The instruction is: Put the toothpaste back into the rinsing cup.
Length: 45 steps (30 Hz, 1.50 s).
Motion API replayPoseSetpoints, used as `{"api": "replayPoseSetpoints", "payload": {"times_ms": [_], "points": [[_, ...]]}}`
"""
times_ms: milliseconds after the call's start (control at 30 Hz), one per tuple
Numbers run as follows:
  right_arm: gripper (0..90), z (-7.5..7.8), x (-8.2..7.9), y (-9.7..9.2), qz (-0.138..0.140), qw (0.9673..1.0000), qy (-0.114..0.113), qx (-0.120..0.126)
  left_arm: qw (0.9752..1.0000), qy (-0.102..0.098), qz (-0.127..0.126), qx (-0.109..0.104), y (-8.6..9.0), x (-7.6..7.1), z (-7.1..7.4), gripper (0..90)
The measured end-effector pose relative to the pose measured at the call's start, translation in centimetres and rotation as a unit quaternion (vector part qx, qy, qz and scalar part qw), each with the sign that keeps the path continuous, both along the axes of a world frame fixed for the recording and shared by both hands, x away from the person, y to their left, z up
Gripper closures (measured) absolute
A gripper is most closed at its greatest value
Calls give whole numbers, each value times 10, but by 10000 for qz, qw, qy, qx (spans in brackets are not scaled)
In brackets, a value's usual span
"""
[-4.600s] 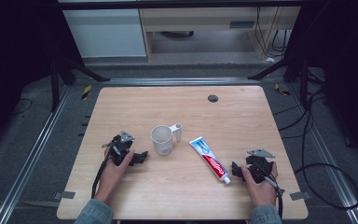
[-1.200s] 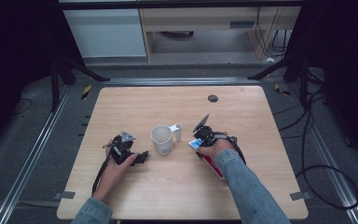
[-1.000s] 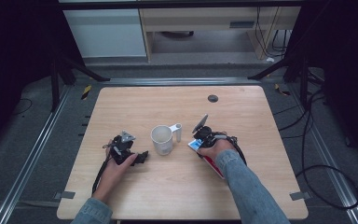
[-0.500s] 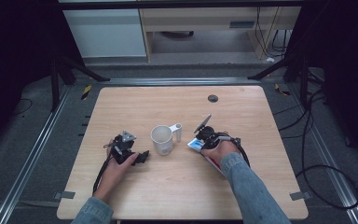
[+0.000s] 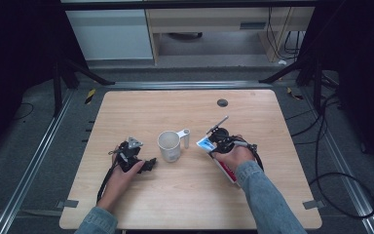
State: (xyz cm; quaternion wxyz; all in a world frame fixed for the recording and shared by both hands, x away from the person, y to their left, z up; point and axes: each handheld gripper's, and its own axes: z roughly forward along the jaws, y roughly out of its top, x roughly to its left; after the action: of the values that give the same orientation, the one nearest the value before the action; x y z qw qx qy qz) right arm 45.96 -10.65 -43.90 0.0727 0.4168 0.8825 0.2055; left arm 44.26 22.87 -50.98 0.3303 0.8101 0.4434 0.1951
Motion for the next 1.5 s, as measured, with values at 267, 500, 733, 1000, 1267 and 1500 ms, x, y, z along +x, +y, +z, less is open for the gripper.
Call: {"api": "replayPoseSetpoints", "payload": {"times_ms": [267, 500, 733, 1000, 1267, 1500], "points": [[737, 20, -11, -14, -141, 9988, -271, 381, 10000, -9, 6, -12, 0, 0, 0, 0], [737, 37, -21, -28, -272, 9952, -637, 692, 10000, -13, 24, -22, -1, 0, 0, 0], [739, 57, -32, -43, -357, 9884, -1058, 1033, 10000, -14, 25, -25, -1, 0, 0, 0], [738, 86, -36, -52, -427, 9798, -1511, 1238, 10000, -13, 20, -22, -1, -1, 0, 0], [737, 99, -34, -52, -599, 9717, -1841, 1353, 10000, -15, 9, -25, -1, 0, 0, 0], [738, 110, -30, -55, -795, 9624, -2126, 1494, 10000, -12, -12, -18, -1, 0, 0, 0]]}}
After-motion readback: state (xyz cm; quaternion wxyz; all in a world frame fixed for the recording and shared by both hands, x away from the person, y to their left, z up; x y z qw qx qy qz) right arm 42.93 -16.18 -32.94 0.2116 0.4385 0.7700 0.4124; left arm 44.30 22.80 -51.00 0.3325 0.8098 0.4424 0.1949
